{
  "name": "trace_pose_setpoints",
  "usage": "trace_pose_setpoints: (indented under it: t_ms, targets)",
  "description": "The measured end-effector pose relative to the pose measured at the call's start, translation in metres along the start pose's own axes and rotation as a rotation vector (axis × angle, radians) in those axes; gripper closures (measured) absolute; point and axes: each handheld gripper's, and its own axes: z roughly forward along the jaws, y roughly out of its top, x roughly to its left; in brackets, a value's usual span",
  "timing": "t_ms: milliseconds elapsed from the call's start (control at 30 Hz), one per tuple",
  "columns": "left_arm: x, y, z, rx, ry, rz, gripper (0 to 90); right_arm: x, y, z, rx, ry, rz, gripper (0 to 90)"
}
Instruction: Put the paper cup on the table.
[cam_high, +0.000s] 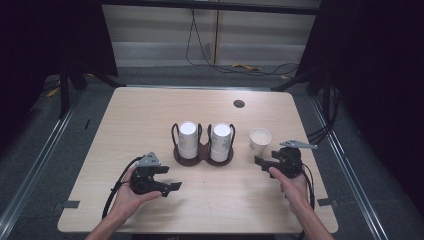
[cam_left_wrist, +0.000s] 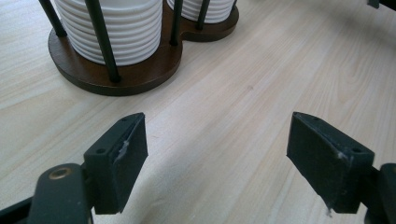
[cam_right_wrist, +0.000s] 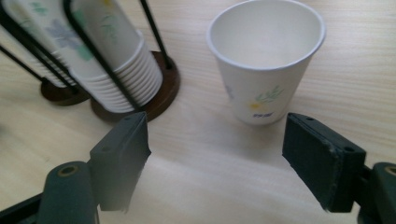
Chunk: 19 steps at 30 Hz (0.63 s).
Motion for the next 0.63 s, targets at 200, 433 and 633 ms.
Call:
trace_pose_setpoints:
  t_ms: [200,433,633]
  targets:
    - [-0.001,-0.002,0.0,0.003,-0.003,0.02,20.3,0.02,-0.021,-0.012,-0.013,0.015,-0.03,26.5]
    - [0.0,-0.008,0.0,0.009,0.012,0.006,20.3,0.039,-0.046,-0.018,-0.006,0.054,-0.044,23.9]
    - [0.005,-0.012,-0.001,0.001,0.021,-0.02,19.7,0.032,-0.052,-0.012,0.019,0.042,-0.037,21.4]
